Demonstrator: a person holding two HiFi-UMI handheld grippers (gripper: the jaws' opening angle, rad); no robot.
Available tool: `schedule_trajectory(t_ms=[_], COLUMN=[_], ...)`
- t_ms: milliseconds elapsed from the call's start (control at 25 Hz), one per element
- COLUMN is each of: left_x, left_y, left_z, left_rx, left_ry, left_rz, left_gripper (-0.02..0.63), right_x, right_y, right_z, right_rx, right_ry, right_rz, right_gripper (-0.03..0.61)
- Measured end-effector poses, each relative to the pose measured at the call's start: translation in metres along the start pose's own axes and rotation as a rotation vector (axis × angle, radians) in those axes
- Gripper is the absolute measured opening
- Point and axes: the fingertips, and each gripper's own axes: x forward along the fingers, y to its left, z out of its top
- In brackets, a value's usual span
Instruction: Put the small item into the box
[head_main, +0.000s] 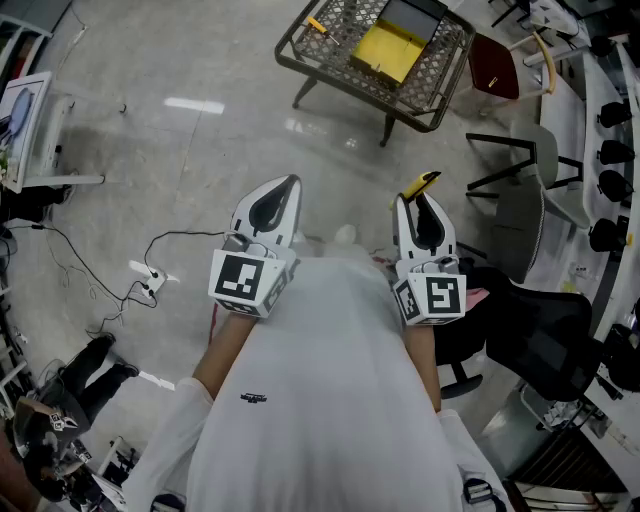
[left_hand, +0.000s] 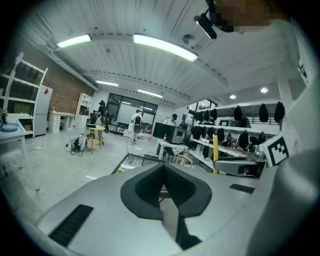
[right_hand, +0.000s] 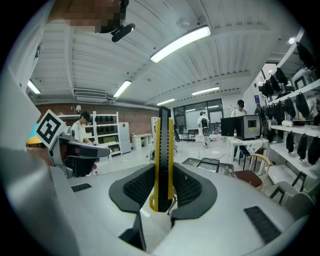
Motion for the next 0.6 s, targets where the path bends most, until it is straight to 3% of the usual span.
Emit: schedule_trajectory(t_ms=[280,600], left_x=[0.016,0.043], left_y=[-0.050,-0.096], left_z=[-0.004,-0.006], left_rx=[-0.006,0.040], left_ry=[0.020,0.052], left_rz=[0.028,0.018], left_gripper=[0.002,0.002], right_x=[-0.023,-0.041], right_y=[-0.041,-0.078], right_z=[0.009,0.001], right_rx=[-0.011,-0.008], right_ry=[-0.031,-0.038], right_rz=[0.040,0.087], right_gripper=[0.104,0.104])
